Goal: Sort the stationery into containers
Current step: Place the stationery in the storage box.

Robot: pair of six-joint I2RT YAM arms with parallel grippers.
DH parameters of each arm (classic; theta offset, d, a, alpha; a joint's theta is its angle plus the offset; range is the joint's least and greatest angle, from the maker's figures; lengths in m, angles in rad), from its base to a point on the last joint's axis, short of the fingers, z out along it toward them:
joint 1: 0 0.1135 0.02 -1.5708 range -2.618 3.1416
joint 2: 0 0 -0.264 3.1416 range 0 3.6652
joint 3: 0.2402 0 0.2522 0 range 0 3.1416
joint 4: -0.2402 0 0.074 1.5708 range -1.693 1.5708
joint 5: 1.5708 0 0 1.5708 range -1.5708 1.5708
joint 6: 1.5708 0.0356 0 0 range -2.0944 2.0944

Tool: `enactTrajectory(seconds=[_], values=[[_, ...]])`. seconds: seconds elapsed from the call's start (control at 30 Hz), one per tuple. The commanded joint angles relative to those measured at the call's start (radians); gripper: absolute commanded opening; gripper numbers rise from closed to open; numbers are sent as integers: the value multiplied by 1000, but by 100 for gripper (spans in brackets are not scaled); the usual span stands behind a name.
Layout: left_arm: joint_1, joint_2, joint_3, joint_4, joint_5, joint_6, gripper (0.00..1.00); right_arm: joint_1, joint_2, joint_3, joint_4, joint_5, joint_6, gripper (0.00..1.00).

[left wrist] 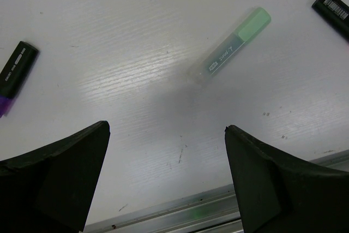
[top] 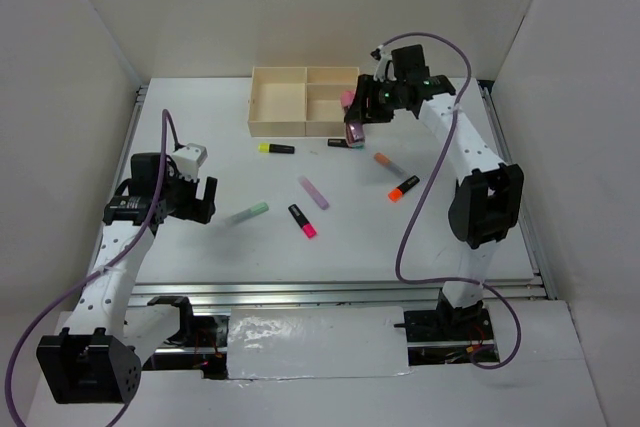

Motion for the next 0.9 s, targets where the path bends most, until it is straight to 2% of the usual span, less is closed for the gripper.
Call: enactTrajectory(seconds=[0.0,0.03,0.17,0.33,0.4,0.5,0.53,0.57,0.77,0.87], values=[[7,-24,-3,26,23,3,99,-8,-48,10,224,-2,289,0],[10,-26,-6,26,23,4,99,-5,-44,30,238,21,388,0],[13,-32,-9,35,11,-4,99,1,-8,73,315,65,530,0],[13,-23,-9,36,-3,-10,99,-2,7,41,456,185,768,0],[16,-21,-11,39,-17,-16,99,1,15,30,531,197,829,0],[19,-23,-12,47,-37,-28,99,-13,44,-52,698,156,1005,0],[19,-23,-11,50,-43,-31,99,-17,61,-79,818,136,1102,0],[21,-24,-12,52,-49,-34,99,-19,68,-100,868,135,1136,0],[25,-49,-26,76,-74,-50,99,-13,182,-38,925,185,1218,0],[27,-52,-27,78,-74,-51,99,-8,252,60,948,204,1270,0]])
